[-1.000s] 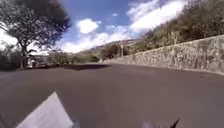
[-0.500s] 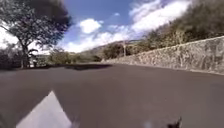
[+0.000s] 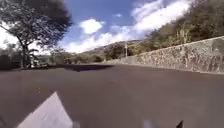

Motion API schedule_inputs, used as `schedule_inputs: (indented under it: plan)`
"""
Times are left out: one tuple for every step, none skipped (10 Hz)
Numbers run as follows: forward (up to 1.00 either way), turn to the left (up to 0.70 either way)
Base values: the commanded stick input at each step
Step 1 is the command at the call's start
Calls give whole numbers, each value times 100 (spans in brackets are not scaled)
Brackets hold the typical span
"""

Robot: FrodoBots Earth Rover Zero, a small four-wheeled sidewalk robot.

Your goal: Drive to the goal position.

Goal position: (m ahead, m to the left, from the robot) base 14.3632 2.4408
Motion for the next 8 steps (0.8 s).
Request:
schedule_inputs:
  plan:
    - [70,0]
    - [70,0]
    - [70,0]
    - [70,0]
    - [70,0]
    - [70,0]
    - [70,0]
    - [70,0]
